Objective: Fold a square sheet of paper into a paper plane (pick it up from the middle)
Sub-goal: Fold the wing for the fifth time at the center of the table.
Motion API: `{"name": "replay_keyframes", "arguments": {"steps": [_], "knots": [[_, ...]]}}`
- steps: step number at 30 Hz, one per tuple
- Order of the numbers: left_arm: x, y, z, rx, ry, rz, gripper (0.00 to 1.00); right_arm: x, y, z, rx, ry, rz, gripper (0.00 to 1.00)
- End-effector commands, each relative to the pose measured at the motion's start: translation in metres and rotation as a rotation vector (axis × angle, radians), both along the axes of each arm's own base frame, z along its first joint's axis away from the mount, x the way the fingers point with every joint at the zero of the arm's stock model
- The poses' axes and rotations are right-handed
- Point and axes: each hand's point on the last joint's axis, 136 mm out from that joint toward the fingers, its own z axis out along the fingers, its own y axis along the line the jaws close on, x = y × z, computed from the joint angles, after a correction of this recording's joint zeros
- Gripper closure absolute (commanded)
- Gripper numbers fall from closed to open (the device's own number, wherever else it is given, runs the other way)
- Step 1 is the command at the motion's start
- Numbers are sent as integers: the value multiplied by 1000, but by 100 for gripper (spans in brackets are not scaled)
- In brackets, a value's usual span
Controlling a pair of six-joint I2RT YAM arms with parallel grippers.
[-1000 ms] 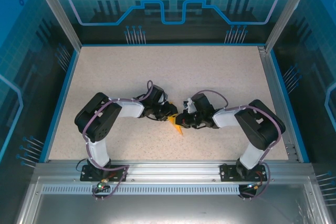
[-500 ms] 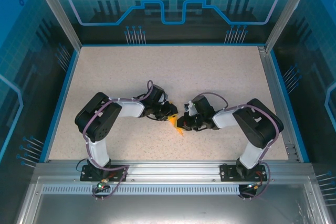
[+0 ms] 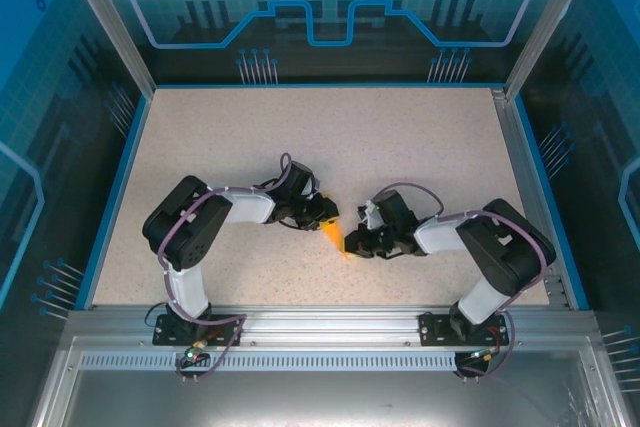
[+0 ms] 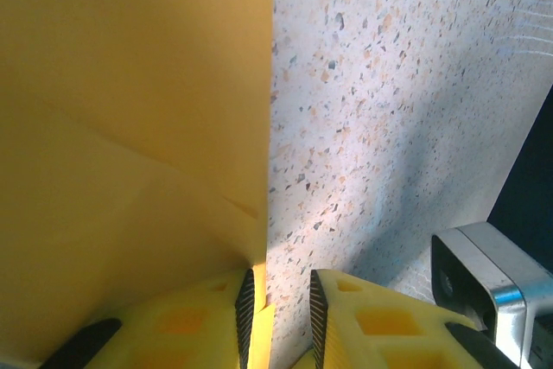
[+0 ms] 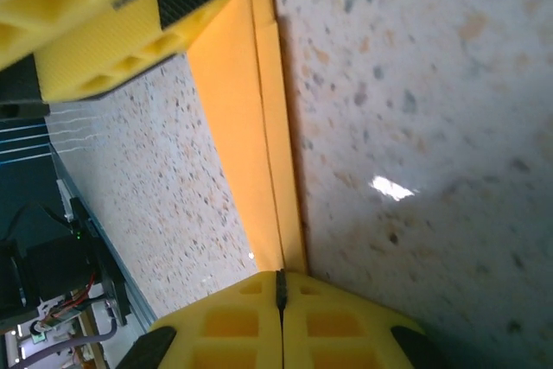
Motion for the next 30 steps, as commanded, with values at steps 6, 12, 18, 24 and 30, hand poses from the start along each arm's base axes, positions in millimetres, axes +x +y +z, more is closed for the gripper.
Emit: {"name": "replay_keyframes", "arguments": {"steps": [6, 12, 18, 24, 30], "knots": [[-16, 22, -36, 105, 103, 15, 71, -15, -17, 13, -70, 20, 12, 94], [-18, 21, -39, 103, 111, 9, 71, 2, 7, 54, -2, -103, 41, 91], [-17, 21, -38, 104, 112, 11, 71, 5, 40, 50, -8, -101, 106, 91], [-17, 20, -38, 101, 113, 7, 71, 8, 39, 19, -64, -51, 103, 92], [-18, 21, -39, 106, 115, 5, 71, 4, 23, 0, -89, -13, 83, 93]]}}
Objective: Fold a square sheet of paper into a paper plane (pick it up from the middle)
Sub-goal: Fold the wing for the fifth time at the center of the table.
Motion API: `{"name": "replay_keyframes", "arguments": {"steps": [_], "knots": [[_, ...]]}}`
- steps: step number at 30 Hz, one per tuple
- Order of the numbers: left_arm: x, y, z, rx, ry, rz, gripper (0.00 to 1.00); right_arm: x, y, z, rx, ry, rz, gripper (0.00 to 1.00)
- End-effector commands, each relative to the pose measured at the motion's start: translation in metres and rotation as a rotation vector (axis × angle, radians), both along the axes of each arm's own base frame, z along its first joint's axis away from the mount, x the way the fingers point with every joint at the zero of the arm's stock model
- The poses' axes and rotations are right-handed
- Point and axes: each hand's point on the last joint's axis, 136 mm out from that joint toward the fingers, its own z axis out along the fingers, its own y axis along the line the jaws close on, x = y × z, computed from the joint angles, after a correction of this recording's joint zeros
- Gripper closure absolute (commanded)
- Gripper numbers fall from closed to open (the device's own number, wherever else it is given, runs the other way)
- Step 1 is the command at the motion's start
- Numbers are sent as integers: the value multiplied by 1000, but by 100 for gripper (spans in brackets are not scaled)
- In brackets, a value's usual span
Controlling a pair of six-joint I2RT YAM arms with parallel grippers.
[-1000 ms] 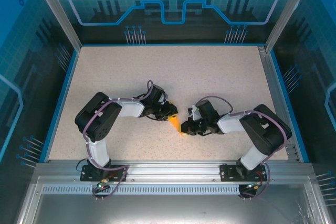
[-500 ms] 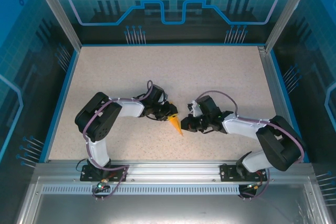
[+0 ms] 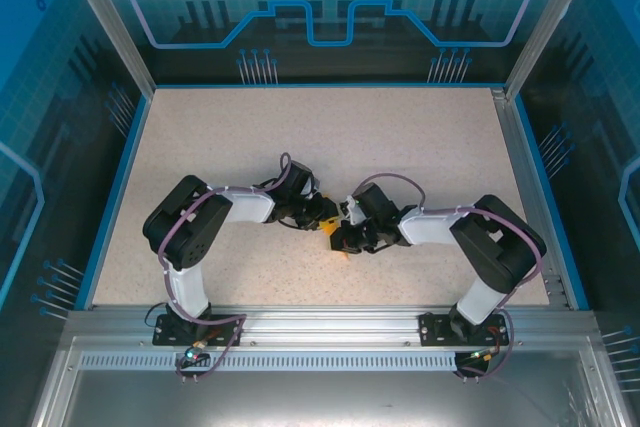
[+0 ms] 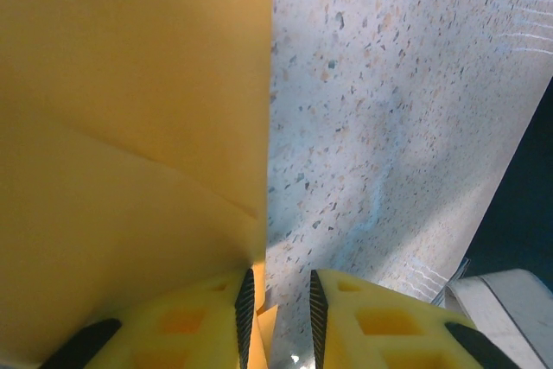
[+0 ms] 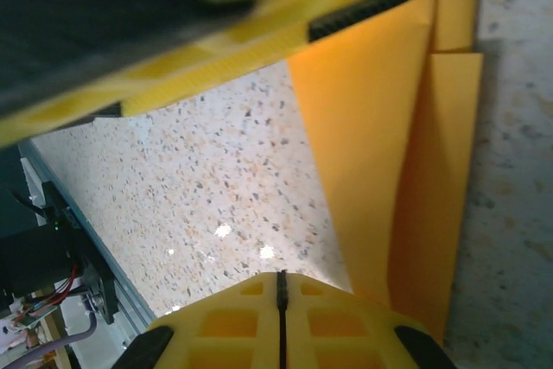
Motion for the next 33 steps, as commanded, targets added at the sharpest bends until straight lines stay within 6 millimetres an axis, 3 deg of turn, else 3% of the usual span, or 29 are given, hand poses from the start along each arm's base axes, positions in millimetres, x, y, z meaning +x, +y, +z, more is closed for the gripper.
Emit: {"name": "replay_keyframes", "arguments": {"steps": [1, 11, 17, 22, 25, 33], "knots": [[-17, 21, -39, 116, 105, 9, 71, -3, -12, -13, -15, 15, -10, 93], [-18, 22, -40, 119, 110, 10, 71, -16, -21, -20, 17, 63, -13, 92], [-17, 21, -38, 118, 106, 9, 71, -23, -21, -5, 50, 59, -5, 92], [-17, 22, -40, 115, 112, 12, 71, -3, -15, 26, 98, -10, -23, 92], [-18, 21, -41, 114, 115, 11, 71, 11, -8, 33, 112, -35, -45, 91], [-16, 20, -41, 108, 113, 10, 71, 26, -1, 9, 82, -1, -74, 92]]}}
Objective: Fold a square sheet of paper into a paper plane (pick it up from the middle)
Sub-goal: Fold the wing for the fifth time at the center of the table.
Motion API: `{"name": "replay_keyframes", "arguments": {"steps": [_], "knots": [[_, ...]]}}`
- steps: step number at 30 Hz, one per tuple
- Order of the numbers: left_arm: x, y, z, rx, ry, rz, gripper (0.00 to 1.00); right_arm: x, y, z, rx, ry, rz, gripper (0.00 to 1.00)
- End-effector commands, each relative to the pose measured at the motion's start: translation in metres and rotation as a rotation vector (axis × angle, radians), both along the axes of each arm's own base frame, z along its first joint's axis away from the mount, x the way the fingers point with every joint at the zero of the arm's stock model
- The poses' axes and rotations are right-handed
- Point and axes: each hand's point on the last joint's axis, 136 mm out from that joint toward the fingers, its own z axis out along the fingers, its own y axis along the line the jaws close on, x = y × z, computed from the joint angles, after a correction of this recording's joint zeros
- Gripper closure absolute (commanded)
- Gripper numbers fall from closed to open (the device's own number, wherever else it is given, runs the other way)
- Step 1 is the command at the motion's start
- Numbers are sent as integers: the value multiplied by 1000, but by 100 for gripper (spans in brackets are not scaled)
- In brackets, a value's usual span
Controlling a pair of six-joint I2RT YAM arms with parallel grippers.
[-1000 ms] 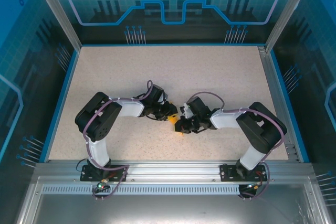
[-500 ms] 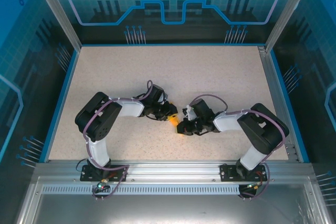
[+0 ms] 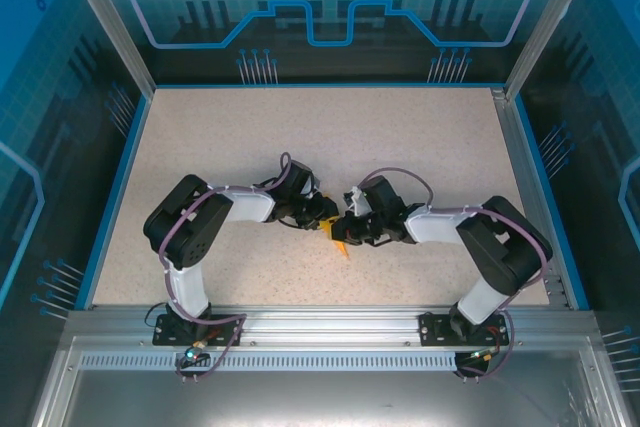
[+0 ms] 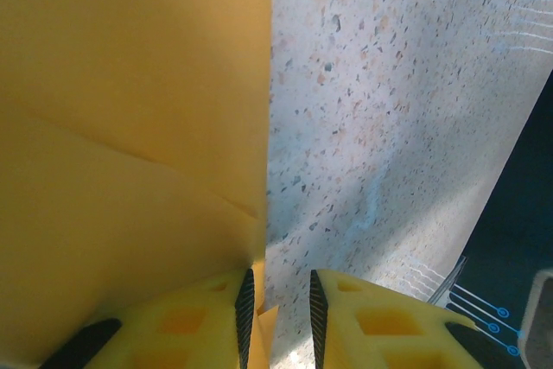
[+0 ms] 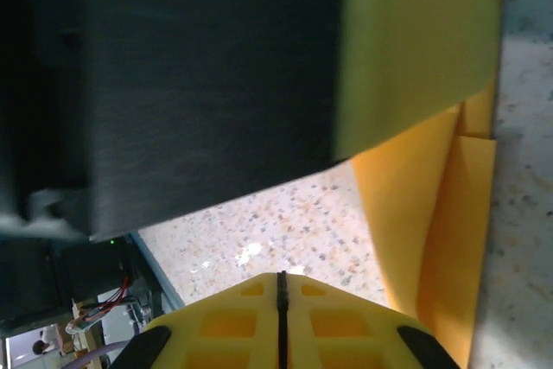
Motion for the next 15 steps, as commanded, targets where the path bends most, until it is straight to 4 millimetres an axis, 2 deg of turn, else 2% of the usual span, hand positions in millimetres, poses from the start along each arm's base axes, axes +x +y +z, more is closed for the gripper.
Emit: {"name": "replay_keyframes", "arguments": {"steps": [1, 8, 15], "knots": [[-18, 21, -41, 116, 110, 14, 71, 6, -4, -15, -29, 37, -33, 92], [-20, 23, -43, 123, 113, 16, 71, -20, -26, -54, -108, 133, -31, 92], [-21, 27, -47, 133, 120, 21, 72, -37, -37, -57, -133, 151, -9, 92]]}}
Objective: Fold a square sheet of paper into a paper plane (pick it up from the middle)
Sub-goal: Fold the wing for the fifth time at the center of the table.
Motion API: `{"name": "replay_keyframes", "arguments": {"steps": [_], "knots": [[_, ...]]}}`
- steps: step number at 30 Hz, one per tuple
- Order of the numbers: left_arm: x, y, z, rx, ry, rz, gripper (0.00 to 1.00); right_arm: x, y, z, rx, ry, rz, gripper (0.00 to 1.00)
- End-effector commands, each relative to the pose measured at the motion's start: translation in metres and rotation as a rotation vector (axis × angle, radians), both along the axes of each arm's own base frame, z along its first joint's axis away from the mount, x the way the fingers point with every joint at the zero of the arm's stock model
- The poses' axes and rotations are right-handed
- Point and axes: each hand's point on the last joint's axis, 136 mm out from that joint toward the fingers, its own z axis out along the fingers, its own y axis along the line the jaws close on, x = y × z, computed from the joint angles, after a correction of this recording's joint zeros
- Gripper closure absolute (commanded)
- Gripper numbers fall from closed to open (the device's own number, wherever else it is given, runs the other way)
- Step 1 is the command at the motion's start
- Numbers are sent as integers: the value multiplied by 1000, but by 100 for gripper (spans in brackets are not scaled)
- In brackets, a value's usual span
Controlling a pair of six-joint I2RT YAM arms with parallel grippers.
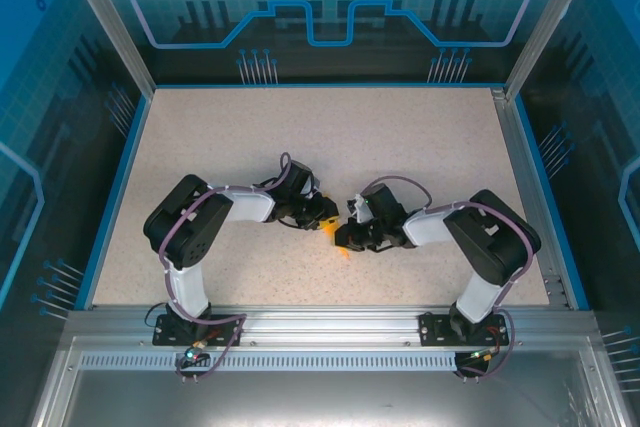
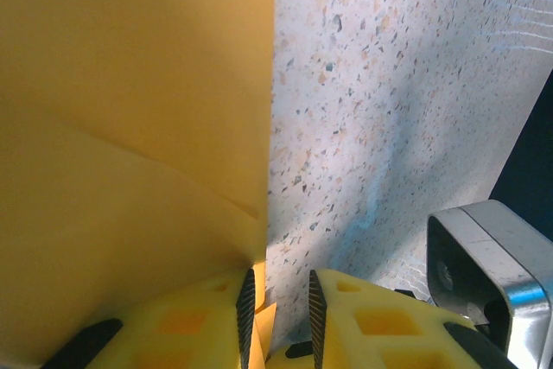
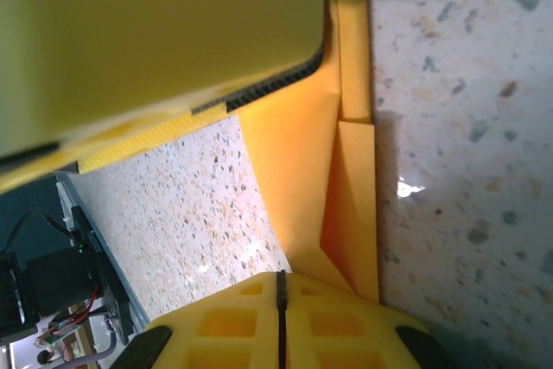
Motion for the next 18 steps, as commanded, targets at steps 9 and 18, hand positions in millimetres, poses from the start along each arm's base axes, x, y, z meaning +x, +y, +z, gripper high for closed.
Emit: {"name": "replay_keyframes", "arguments": {"steps": [9, 18], "knots": [[-20, 32, -47, 137, 123, 35, 72, -55, -37, -29, -110, 161, 42, 92], [-21, 33, -47, 139, 125, 34, 72, -79, -57, -39, -149, 191, 45, 91]]}}
